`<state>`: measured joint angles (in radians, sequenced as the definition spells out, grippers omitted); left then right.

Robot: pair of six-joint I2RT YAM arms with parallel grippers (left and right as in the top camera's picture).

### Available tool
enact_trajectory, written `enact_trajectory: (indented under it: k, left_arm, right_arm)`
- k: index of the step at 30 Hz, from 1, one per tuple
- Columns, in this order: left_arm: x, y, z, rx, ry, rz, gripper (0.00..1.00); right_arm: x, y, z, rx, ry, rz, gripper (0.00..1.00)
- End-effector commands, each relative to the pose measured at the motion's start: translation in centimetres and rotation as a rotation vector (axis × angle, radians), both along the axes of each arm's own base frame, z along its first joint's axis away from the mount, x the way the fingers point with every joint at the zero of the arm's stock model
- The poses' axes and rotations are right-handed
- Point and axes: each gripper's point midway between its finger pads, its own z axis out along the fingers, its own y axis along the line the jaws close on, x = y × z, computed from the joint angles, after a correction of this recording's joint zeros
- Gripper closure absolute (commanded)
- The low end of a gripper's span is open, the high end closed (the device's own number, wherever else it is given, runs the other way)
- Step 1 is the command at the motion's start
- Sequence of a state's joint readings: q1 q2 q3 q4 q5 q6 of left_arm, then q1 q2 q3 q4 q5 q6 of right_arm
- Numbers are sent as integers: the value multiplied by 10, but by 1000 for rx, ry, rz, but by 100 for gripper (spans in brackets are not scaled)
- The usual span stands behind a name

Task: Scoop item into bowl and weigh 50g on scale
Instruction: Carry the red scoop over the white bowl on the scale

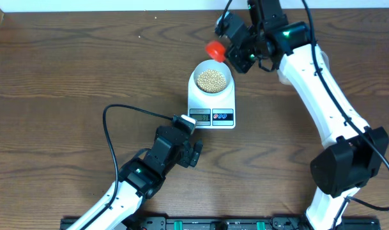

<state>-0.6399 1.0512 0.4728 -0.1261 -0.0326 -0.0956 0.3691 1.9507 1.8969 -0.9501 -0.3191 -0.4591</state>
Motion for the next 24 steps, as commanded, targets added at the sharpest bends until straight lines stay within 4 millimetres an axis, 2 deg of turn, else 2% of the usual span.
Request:
enact_trajectory:
  k: [1,5,11,16,24]
  left_arm:
    - [6,0,11,5,-36,2,12]
    - [6,0,11,5,-37,2,12]
    - [6,0,11,5,-37,2,12]
    - [6,0,11,5,-36,3,12]
    - [6,0,11,5,-36,2,12]
  right_arm:
    - [-7,7,-19,-29,33,92,99]
    - [-14,7,-32,-43,82,103,99]
    - [-12,6,-47,-58,102,100,99]
    - [-12,6,-67,-72,146,100,99]
    - [-8,8,-76,-73,150,99,99]
